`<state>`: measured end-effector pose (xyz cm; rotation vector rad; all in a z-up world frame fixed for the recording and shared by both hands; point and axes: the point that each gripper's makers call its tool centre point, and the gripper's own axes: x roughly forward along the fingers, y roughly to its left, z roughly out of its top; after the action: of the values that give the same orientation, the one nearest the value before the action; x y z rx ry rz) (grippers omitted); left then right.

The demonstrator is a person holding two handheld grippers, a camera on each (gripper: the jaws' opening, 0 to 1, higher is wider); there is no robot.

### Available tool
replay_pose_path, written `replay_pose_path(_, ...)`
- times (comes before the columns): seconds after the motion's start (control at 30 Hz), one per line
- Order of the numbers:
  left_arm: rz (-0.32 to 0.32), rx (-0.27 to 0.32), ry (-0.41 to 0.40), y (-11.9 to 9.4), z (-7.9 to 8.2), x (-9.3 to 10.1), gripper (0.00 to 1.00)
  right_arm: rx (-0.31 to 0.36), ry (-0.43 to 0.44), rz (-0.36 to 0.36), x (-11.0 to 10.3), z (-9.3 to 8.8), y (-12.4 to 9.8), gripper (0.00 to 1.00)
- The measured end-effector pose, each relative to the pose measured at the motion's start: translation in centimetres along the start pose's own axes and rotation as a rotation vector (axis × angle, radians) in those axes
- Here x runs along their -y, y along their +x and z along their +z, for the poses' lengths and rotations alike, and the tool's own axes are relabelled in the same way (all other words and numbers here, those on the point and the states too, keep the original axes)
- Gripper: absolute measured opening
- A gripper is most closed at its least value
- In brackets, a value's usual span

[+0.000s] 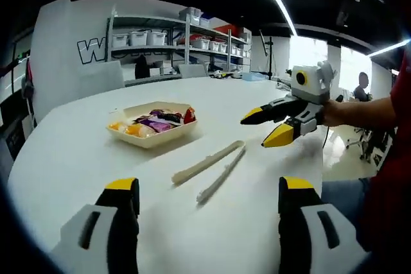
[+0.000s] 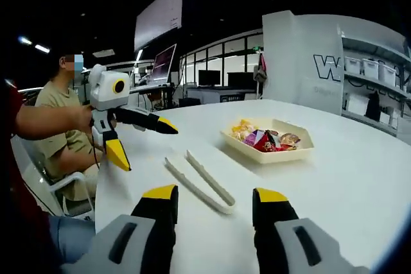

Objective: Place the target food into the container with the food tongs after gripping and lifting it, then release it inside without dropping or visibly crushing the food.

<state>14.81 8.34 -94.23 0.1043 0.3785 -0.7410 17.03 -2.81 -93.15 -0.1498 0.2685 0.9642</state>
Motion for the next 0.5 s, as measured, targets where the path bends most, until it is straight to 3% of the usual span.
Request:
replay_pose_path(0.13, 0.037, -0.035, -0.042, -0.4, -0.8, -0.4, 0.94, 0.061, -0.109, -0.071, 0.5, 1.6, -0.4, 0.64)
replay_pose_path(0.3, 0.088, -0.034, -0.031, -1.4, -0.6, -0.6, 0.97, 0.049, -0.064, -0.089, 0.4, 1.9, -0.9, 0.81)
replay_pose_path(0.4, 0.124, -0.053, -0.051, -1.9, -0.7, -0.7, 0.99, 0.07, 0.029, -0.105, 0.5, 2.7, -1.1, 0.98)
replay_pose_path(0.5, 0.159, -0.041, -0.033, -2.4, -0.2, -0.7, 0.99, 0.066, 0.033, -0.112, 0.4, 3.0, -1.5, 0.99)
